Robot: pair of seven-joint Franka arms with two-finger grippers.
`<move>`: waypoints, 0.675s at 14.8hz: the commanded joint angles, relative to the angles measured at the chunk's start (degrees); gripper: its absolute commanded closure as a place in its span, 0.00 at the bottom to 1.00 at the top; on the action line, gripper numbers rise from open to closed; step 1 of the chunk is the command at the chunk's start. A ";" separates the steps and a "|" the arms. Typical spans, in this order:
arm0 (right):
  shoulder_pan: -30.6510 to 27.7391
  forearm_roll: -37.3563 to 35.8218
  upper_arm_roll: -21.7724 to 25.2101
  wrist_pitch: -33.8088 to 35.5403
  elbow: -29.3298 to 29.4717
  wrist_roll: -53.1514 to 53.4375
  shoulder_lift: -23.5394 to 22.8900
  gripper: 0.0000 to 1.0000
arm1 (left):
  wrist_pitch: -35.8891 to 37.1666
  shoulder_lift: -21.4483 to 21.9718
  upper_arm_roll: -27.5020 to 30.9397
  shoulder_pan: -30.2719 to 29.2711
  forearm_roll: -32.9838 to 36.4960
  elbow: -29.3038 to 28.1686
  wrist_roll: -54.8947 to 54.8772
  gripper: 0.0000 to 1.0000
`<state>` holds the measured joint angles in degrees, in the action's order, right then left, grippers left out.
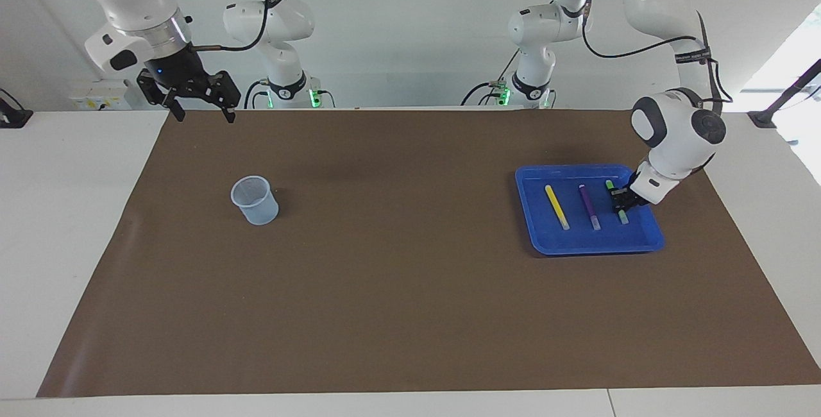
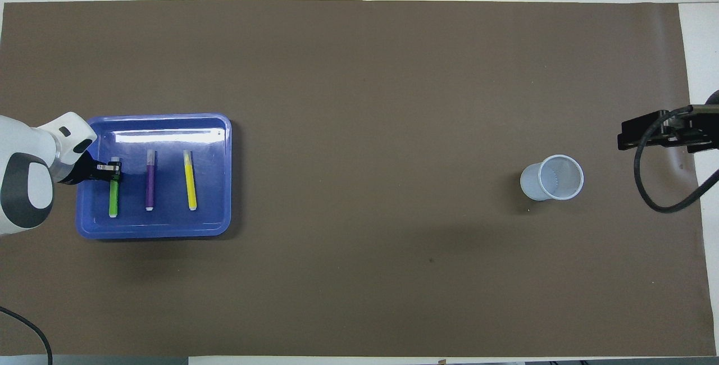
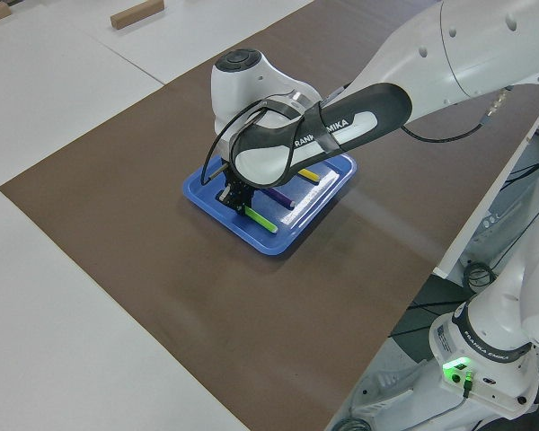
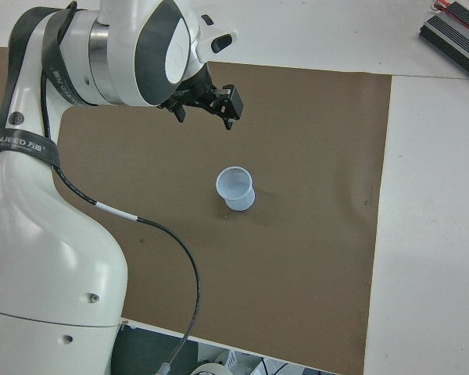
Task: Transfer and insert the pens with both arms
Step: 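Lower the left gripper onto the green pen in the tray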
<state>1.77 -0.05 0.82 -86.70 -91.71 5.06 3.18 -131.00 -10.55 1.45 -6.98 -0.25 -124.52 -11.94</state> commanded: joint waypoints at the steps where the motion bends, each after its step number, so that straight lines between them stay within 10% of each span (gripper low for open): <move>1: -0.90 1.11 -0.21 -0.31 -0.75 -1.37 0.51 0.00 | -0.40 0.44 0.30 0.30 -0.10 -0.28 -0.01 1.00; 10: -0.90 1.11 -0.21 -0.31 -0.75 -1.37 0.51 0.00 | 12.51 0.79 0.13 0.48 -0.18 8.67 2.88 1.00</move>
<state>1.78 -0.05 0.82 -86.70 -91.72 5.06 3.18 -122.04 -10.35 1.45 -6.98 -0.26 -117.91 -10.80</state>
